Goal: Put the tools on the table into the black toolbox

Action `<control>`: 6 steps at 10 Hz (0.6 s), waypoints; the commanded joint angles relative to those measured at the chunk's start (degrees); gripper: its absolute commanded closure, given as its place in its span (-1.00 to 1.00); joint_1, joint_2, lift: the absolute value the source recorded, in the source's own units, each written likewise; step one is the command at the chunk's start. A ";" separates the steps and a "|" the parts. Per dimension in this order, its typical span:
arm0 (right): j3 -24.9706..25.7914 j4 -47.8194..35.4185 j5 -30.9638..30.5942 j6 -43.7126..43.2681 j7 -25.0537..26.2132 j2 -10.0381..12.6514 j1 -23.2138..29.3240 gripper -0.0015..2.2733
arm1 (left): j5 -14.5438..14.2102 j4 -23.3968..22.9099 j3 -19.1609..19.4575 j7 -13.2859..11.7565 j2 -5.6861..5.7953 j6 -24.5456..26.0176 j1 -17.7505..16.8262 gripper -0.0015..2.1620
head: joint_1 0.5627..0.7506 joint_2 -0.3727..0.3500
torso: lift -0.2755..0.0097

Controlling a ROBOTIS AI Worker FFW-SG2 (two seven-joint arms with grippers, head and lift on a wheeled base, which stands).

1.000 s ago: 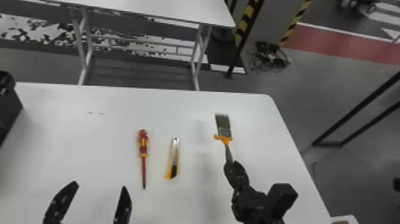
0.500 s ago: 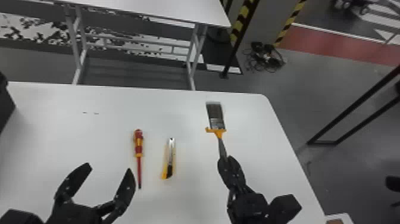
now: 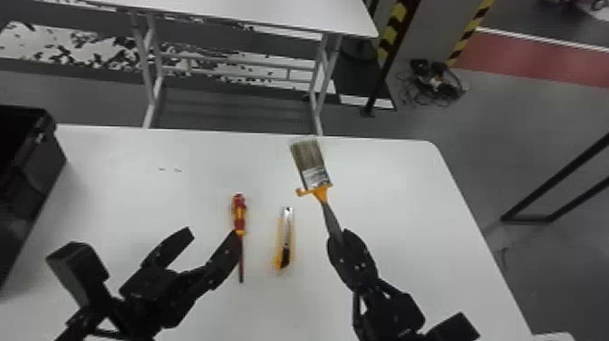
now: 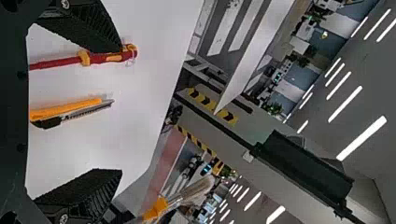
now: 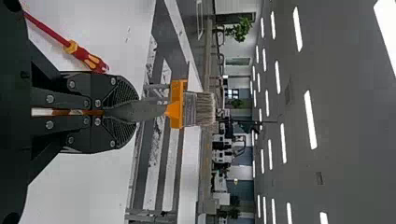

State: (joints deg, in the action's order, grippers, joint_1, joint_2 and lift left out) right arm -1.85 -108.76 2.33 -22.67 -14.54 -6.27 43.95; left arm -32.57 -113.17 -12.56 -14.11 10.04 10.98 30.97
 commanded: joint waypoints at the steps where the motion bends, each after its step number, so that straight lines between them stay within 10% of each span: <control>1: -1.66 0.30 -1.98 -0.04 -0.05 -1.11 0.00 0.95 | -7.15 -0.82 3.33 -1.89 -0.28 8.49 -2.14 -0.93 | 0.41 -0.47 | 0.41; 6: -5.97 0.57 -5.32 0.31 -0.14 -2.17 -0.35 0.95 | -15.24 -1.09 4.56 -3.29 -1.43 15.00 -7.94 -0.93 | 0.41 -0.27 | 0.41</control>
State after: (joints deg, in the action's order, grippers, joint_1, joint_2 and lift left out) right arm -7.46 -108.19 -2.79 -22.37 -14.64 -8.32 43.67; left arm -47.05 -114.51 -7.65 -17.38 8.76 25.92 23.62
